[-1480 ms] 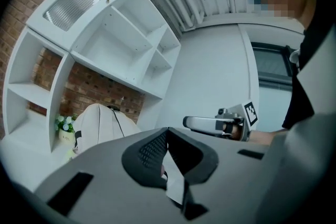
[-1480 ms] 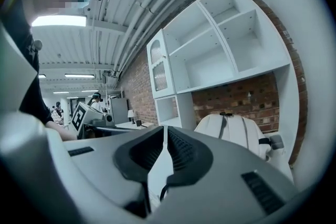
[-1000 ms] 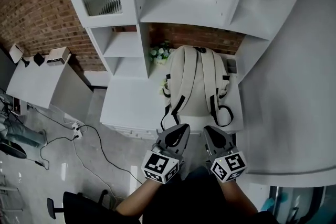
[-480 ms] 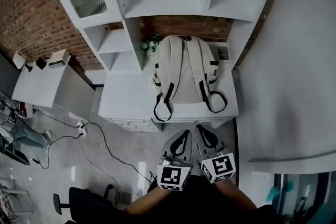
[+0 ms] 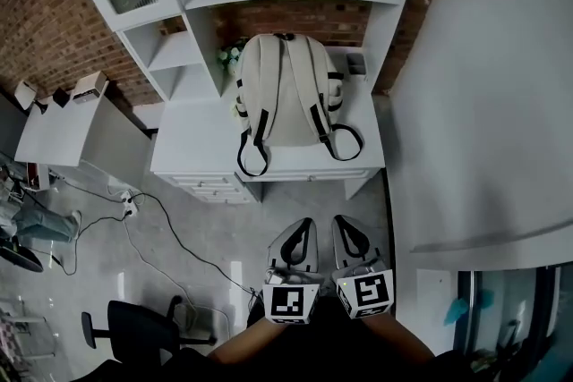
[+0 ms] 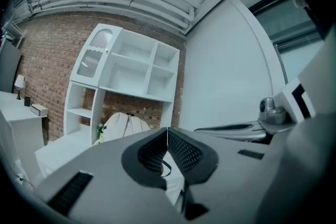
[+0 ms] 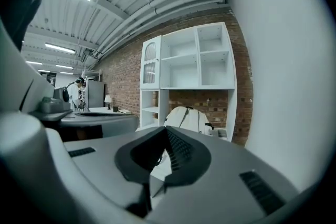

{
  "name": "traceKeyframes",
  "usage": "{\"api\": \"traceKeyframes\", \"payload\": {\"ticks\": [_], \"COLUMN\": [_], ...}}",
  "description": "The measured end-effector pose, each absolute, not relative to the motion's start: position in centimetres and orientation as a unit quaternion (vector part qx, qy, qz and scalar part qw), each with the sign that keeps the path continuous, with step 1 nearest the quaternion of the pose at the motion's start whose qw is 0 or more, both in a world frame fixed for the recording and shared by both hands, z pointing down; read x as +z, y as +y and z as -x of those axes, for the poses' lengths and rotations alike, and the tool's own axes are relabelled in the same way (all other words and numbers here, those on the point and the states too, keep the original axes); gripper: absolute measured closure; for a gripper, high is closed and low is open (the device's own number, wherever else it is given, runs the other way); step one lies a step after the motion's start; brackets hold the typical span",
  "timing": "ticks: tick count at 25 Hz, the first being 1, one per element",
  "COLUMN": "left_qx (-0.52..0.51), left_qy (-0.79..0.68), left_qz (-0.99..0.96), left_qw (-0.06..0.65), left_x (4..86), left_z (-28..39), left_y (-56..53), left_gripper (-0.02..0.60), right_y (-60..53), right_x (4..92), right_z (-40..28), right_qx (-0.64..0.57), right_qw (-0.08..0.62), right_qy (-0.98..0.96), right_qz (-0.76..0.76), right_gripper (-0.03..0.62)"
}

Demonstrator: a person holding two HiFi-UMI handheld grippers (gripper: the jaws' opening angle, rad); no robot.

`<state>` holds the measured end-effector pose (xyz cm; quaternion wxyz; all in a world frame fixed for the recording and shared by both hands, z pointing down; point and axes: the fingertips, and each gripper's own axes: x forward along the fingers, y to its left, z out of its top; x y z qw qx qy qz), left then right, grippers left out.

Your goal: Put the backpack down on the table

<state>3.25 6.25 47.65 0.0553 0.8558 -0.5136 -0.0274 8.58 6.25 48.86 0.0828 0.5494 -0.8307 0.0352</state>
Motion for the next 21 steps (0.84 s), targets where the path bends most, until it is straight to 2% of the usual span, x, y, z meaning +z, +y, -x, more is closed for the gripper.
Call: {"api": "traceKeyframes", "payload": {"ticks": [10,21], "left_qx": [-0.017,-0.008], "left_qy": [-0.552,-0.549], "left_qz": [-0.833,-0.836], "left_qw": [0.044,0.007], "left_x": [48.7,48.9], "left_z": [-3.9,-5.0], "left_y": [15.1,19.2], "left_gripper": [0.563,0.563], "right_y": [15.8,19.3], "right_x": [51.6,50.5], "right_z": [-8.3,-8.5], "right_qx": [0.059,0.041], "right_qw": [0.083,0.052], "right_qy": [-0.84,-0.848], "right_qz": [-0.533,-0.526], "right_gripper": [0.576,0.576]}}
